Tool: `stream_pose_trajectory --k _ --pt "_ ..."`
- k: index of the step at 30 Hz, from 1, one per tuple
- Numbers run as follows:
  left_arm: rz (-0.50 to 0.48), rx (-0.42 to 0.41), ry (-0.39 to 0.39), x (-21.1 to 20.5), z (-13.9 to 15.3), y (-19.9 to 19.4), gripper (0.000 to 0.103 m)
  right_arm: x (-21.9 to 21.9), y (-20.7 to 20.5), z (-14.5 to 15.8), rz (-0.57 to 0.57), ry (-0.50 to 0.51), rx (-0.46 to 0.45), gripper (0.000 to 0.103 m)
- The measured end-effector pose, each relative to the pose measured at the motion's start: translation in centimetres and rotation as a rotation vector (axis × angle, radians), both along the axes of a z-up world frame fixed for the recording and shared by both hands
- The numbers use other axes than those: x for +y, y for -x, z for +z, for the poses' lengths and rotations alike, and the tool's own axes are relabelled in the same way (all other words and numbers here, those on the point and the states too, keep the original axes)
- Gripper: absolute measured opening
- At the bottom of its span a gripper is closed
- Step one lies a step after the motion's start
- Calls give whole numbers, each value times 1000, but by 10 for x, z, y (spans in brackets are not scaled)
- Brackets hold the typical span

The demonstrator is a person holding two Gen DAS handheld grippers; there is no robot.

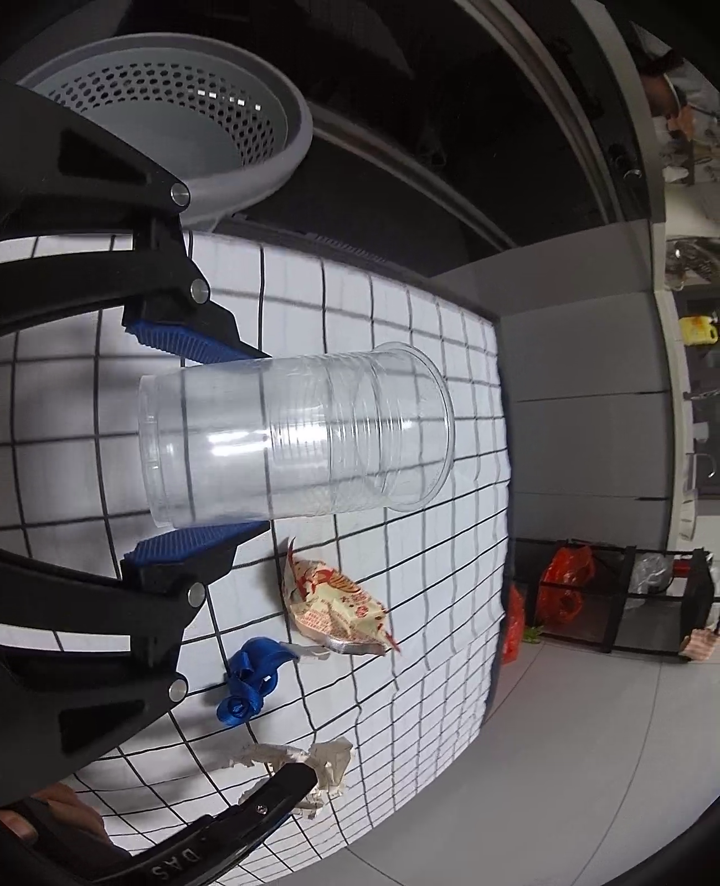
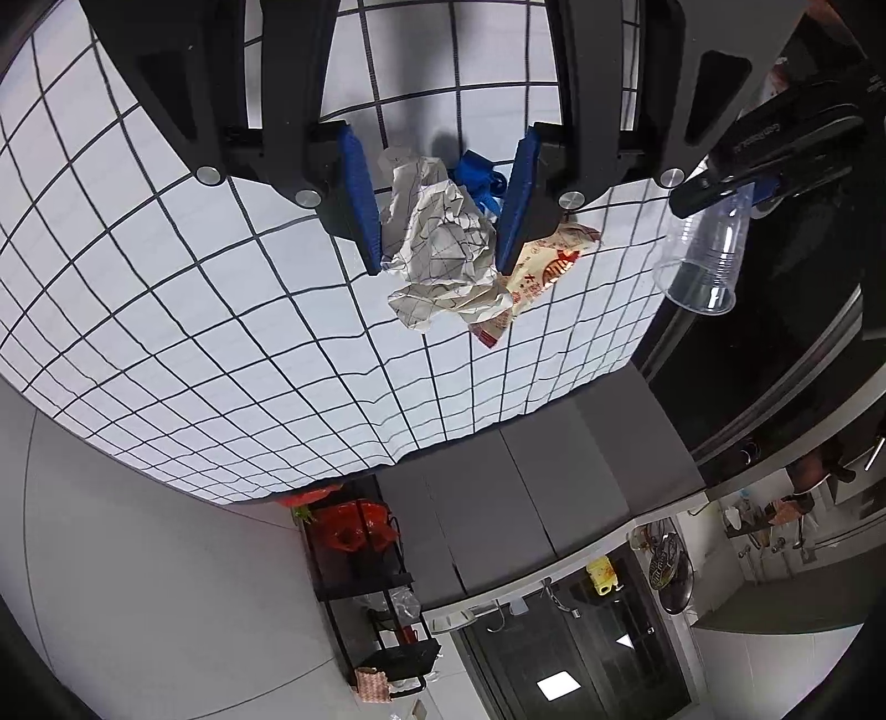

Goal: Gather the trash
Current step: 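Carry the cup with the left gripper over the basket while the right gripper carries the paper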

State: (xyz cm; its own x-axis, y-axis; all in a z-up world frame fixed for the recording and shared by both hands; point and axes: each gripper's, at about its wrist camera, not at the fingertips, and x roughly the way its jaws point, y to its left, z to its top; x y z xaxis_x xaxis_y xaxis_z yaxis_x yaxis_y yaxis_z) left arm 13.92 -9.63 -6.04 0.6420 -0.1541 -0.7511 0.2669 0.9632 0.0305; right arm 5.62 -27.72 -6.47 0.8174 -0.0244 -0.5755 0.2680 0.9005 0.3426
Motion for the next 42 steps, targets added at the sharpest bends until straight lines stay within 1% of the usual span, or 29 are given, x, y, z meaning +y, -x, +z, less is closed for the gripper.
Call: stream_pose_trajectory --k 3,9,14,18,23,26,31,36,42 --pt "9 -30 13 10 16 10 51 1 8 16 13 2 -9 40" --pt "13 -83 23 31 42 31 51 14 24 37 32 -6 -28 40" --pt "24 -115 35 51 54 44 51 39 30 44 72 7 -25 40" --pt "50 -124 55 75 61 54 51 62 30 51 118 3 -32 40" --pt "99 -140 56 105 65 64 51 100 28 57 209 9 -39 40" --pt "138 -142 59 122 65 67 51 122 20 60 270 9 -36 40" --pt "216 -141 44 156 64 71 51 156 12 63 375 3 -31 40" --pt "304 -115 29 192 57 73 51 194 -2 61 475 9 -20 41" --pt "378 -89 4 221 47 70 51 234 -22 59 578 13 -8 41"
